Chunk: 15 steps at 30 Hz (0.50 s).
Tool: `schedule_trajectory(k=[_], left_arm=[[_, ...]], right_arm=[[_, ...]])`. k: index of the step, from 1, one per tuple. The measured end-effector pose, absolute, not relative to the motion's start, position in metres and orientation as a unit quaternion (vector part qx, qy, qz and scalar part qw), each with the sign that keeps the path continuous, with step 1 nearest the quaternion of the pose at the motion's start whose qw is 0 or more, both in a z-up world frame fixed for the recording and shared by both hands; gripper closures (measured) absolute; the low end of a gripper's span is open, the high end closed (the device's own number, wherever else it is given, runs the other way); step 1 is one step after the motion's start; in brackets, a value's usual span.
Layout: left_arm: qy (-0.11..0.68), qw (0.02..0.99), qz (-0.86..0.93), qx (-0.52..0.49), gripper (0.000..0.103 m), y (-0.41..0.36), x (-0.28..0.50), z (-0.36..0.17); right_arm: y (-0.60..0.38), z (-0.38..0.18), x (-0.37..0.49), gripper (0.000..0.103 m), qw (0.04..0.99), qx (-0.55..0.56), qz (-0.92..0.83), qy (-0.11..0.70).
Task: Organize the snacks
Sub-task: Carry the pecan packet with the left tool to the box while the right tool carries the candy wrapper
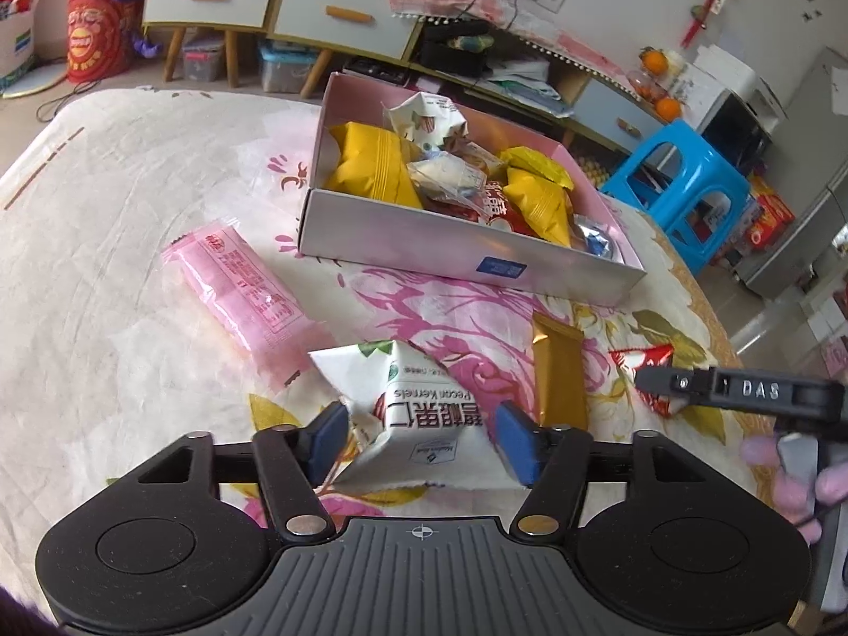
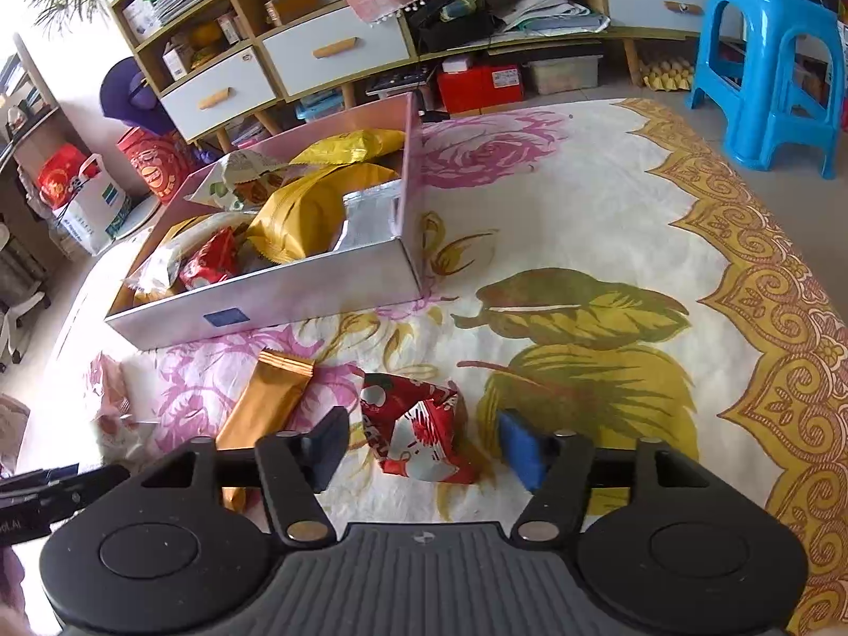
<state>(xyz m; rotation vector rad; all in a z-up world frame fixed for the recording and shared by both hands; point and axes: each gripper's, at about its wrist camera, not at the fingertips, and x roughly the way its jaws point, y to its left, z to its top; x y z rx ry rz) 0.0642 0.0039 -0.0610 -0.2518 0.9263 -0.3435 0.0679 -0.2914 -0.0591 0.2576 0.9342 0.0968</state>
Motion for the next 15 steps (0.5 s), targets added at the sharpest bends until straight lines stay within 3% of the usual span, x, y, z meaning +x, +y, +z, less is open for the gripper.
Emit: schedule_trajectory(k=[5, 10, 15], left_arm=[[0.445, 0.874, -0.155, -0.119, 0.034, -0.005, 0.069, -0.063], [0.454, 0.876, -0.129, -0.097, 0.039, -0.01, 0.07, -0.066], [0.454, 0.877, -0.125, -0.094, 0.051, -0.01, 0.07, -0.064]], right_arm=[[-0.279, -0.062, 0.068, 0.04, 0.885, 0.095, 0.06, 0.451], [-0.266, -0.065, 0.067, 0.041, 0.892, 0.052, 0.065, 0.445], [-0.256, -0.063, 0.066, 0.074, 0.896, 0.005, 0.07, 0.438]])
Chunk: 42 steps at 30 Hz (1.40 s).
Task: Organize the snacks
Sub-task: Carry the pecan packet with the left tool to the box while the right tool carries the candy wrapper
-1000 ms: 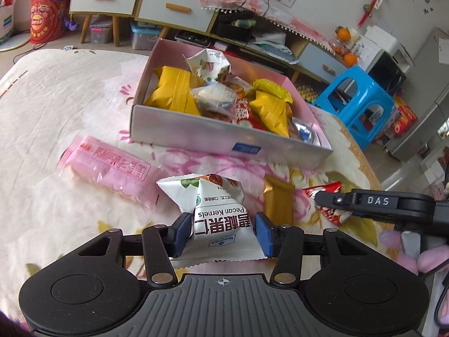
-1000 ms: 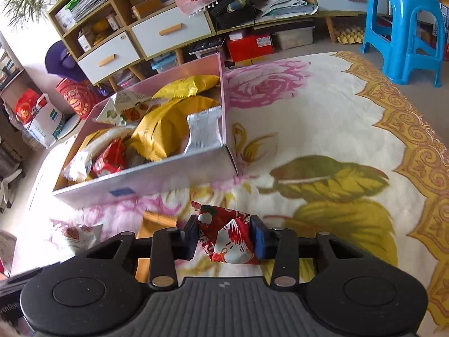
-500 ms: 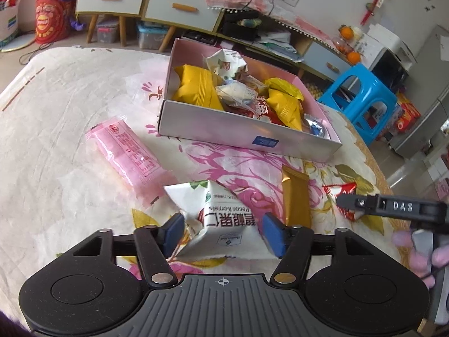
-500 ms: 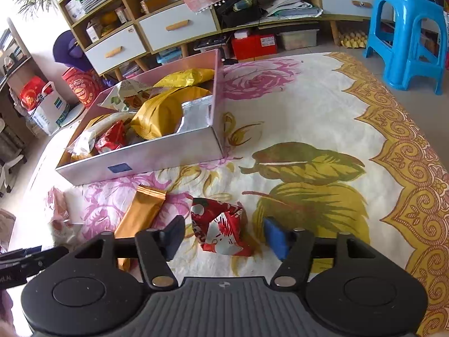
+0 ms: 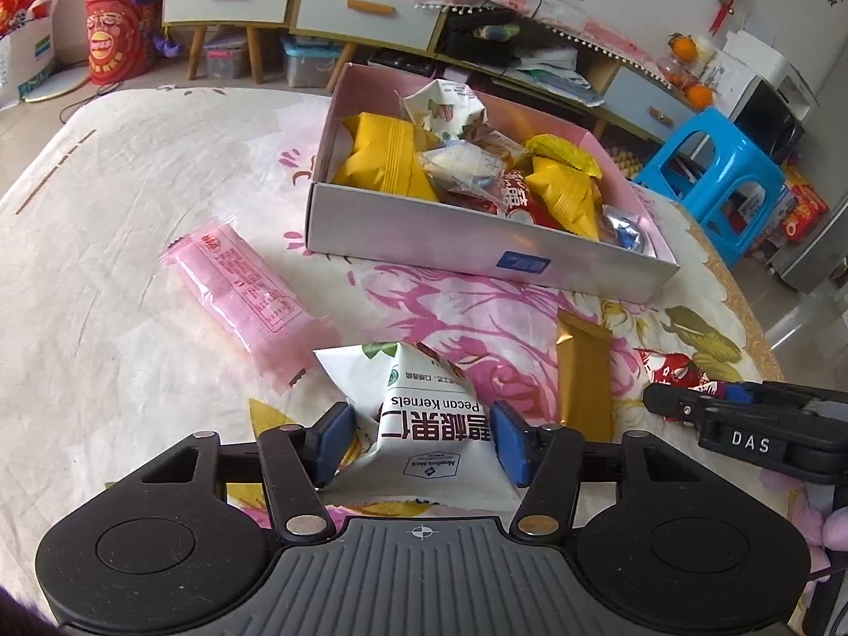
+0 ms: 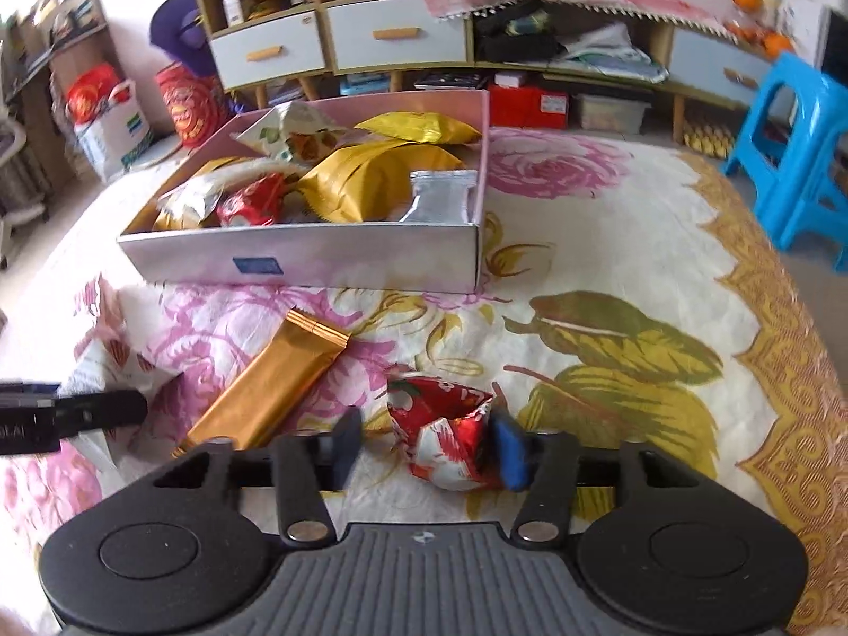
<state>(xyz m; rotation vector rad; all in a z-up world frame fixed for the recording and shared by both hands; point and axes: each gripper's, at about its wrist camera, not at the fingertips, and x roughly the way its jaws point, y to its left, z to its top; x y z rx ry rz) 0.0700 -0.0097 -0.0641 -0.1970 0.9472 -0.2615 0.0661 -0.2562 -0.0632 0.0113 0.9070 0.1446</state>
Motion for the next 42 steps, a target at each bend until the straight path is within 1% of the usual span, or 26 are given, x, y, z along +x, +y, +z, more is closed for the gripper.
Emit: schedule_trajectory(k=[3, 4, 9, 17, 23, 27, 31, 36, 37, 40, 41, 42], left_arm=[[0.453, 0.878, -0.124, -0.093, 0.057, -0.01, 0.07, -0.062], [0.453, 0.878, -0.125, -0.095, 0.06, -0.01, 0.07, -0.061], [0.451, 0.876, -0.138, -0.103, 0.066, -0.009, 0.072, -0.054], [0.437, 0.882, -0.135, -0.112, 0.066, -0.006, 0.073, -0.042], [0.42, 0.888, -0.118, -0.142, 0.066, 0.001, 0.083, -0.02], [0.399, 0.899, -0.109, -0.145, 0.066, 0.006, 0.096, 0.001], [0.404, 0.895, -0.109, -0.152, 0.066, 0.002, 0.121, 0.013], [0.414, 0.891, -0.101, -0.159, 0.066, -0.011, 0.145, 0.017], [0.414, 0.89, -0.103, -0.163, 0.066, -0.012, 0.145, 0.016], [0.417, 0.889, -0.107, -0.159, 0.066, -0.014, 0.141, 0.012], [0.42, 0.888, -0.105, -0.157, 0.066, -0.015, 0.141, 0.01], [0.423, 0.886, -0.104, -0.158, 0.066, -0.015, 0.14, 0.008]], right_arm=[[-0.254, -0.063, 0.067, 0.075, 0.897, 0.002, 0.071, 0.437], [-0.254, -0.062, 0.067, 0.075, 0.896, 0.003, 0.072, 0.437], [-0.254, -0.06, 0.07, 0.076, 0.892, 0.034, 0.08, 0.444], [-0.258, -0.05, 0.076, 0.076, 0.888, 0.091, 0.082, 0.443], [-0.265, -0.038, 0.095, 0.076, 0.88, 0.171, 0.076, 0.436], [-0.272, -0.03, 0.113, 0.076, 0.872, 0.235, 0.068, 0.424], [-0.284, -0.021, 0.121, 0.08, 0.866, 0.296, 0.073, 0.397], [-0.293, -0.021, 0.128, 0.08, 0.857, 0.313, 0.077, 0.401], [-0.294, -0.019, 0.128, 0.08, 0.858, 0.306, 0.087, 0.404], [-0.293, -0.017, 0.125, 0.07, 0.853, 0.277, 0.118, 0.427], [-0.291, -0.018, 0.123, 0.057, 0.849, 0.266, 0.125, 0.439], [-0.289, -0.019, 0.122, 0.047, 0.847, 0.253, 0.123, 0.45]])
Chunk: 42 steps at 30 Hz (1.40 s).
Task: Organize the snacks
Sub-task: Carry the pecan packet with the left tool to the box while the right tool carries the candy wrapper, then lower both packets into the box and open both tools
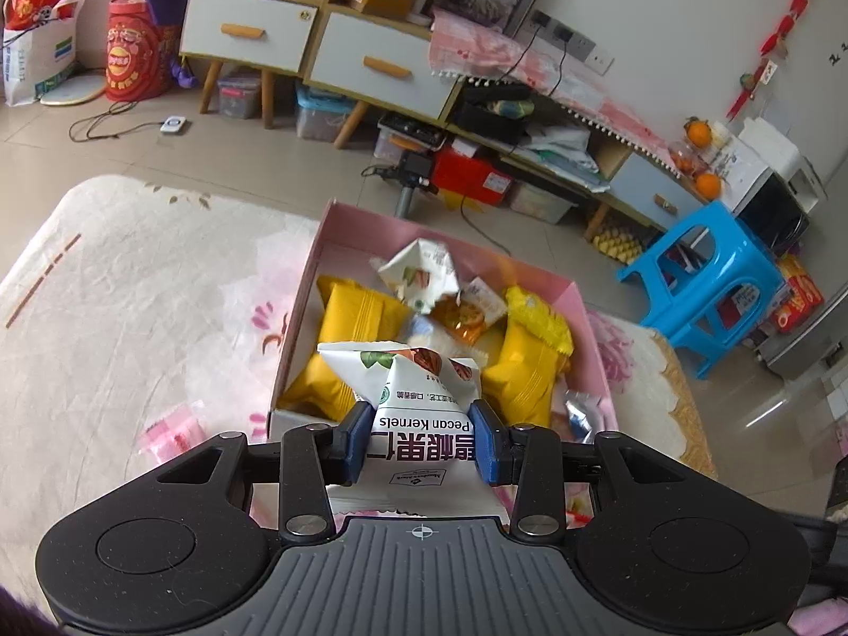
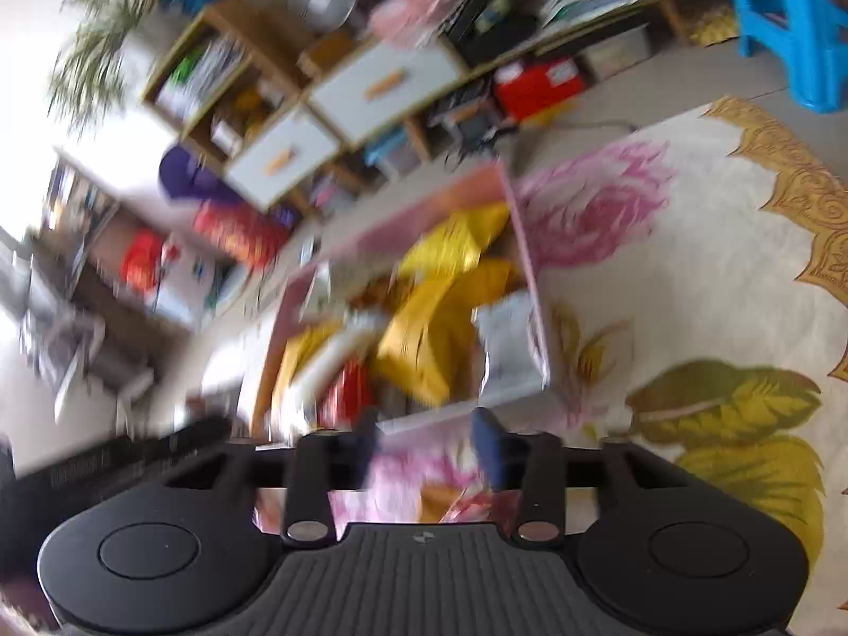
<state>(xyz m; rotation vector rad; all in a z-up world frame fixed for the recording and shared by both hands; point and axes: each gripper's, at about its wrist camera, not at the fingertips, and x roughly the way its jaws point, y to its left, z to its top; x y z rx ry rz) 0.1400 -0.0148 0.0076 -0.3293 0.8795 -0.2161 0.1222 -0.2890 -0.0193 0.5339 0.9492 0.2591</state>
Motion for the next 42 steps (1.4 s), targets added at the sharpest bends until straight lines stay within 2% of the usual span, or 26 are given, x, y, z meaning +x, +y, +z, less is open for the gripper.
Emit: schedule_trajectory(k=[7, 11, 13, 15, 18, 21, 32, 42], left_arm=[[0.432, 0.881, -0.104, -0.162, 0.066, -0.012, 0.131, 0.003], [0.425, 0.886, -0.101, -0.156, 0.066, -0.01, 0.126, 0.007], [0.424, 0.887, -0.099, -0.154, 0.066, -0.008, 0.124, 0.009], [0.424, 0.888, -0.096, -0.151, 0.066, -0.007, 0.123, 0.01], [0.421, 0.89, -0.098, -0.144, 0.066, -0.005, 0.121, 0.014], [0.418, 0.893, -0.106, -0.129, 0.066, -0.006, 0.122, 0.019], [0.407, 0.9, -0.122, -0.1, 0.066, -0.025, 0.14, 0.023], [0.394, 0.907, -0.129, -0.081, 0.066, -0.055, 0.181, 0.018]], right_arm=[[-0.277, -0.021, 0.113, 0.043, 0.85, 0.185, 0.095, 0.484], [-0.267, -0.032, 0.113, 0.044, 0.849, 0.144, 0.09, 0.5], [-0.262, -0.039, 0.115, 0.054, 0.847, 0.13, 0.086, 0.508], [-0.255, -0.045, 0.117, 0.075, 0.847, 0.115, 0.079, 0.513], [-0.25, -0.045, 0.116, 0.082, 0.851, 0.103, 0.073, 0.51], [-0.257, -0.036, 0.114, 0.086, 0.846, 0.14, 0.085, 0.508], [-0.289, 0.004, 0.107, 0.087, 0.85, 0.27, 0.109, 0.439], [-0.301, -0.002, 0.126, 0.086, 0.873, 0.321, 0.085, 0.358]])
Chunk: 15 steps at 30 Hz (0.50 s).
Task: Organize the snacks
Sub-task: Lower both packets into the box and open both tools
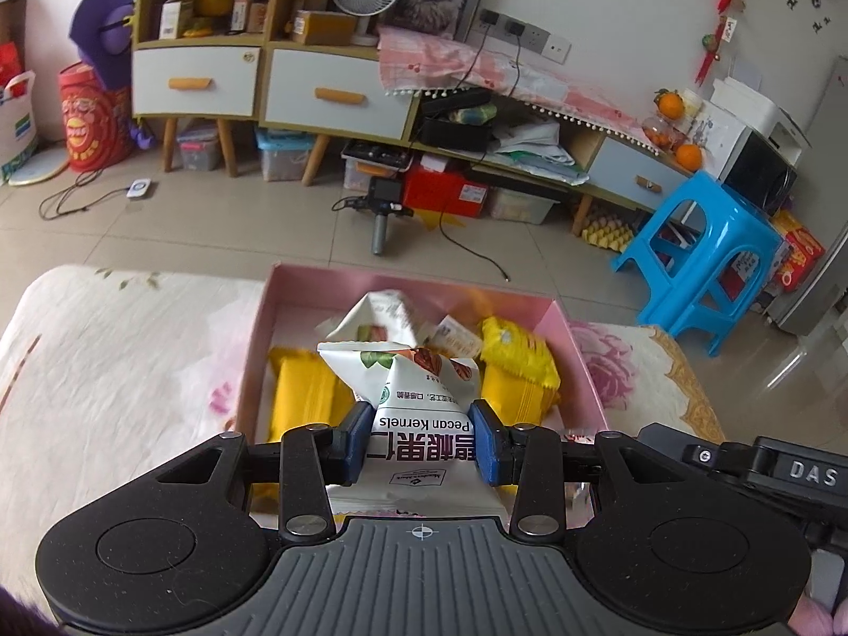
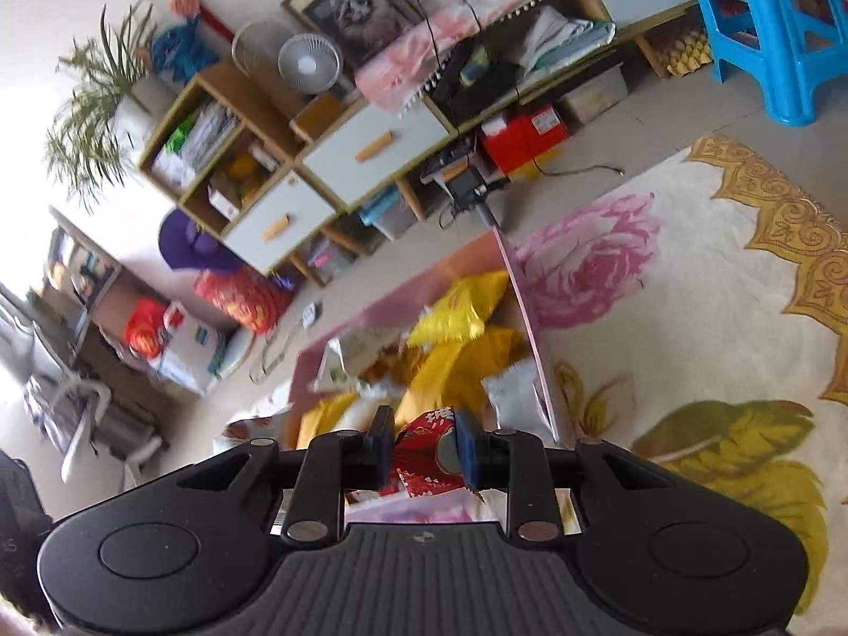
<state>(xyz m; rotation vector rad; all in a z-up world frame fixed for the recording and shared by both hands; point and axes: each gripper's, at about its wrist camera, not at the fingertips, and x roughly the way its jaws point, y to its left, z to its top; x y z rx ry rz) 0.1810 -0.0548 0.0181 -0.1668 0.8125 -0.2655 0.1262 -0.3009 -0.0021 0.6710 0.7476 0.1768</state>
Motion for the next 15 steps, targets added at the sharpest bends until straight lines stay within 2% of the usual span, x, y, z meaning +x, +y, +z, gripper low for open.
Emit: schedule_trajectory(k=[2, 6, 8, 15], left_arm=[[0.391, 0.908, -0.13, -0.078, 0.066, -0.062, 0.19, 0.015], [0.383, 0.911, -0.133, -0.077, 0.066, -0.075, 0.203, 0.008], [0.374, 0.914, -0.135, -0.078, 0.066, -0.08, 0.208, 0.006], [0.355, 0.922, -0.144, -0.06, 0.063, -0.093, 0.214, 0.009]], right_arm=[[-0.302, -0.004, 0.128, 0.086, 0.877, 0.327, 0.083, 0.342], [-0.304, -0.008, 0.129, 0.076, 0.886, 0.334, 0.084, 0.311], [-0.304, -0.008, 0.13, 0.071, 0.887, 0.332, 0.081, 0.311], [-0.307, -0.008, 0.13, 0.065, 0.888, 0.323, 0.065, 0.321]])
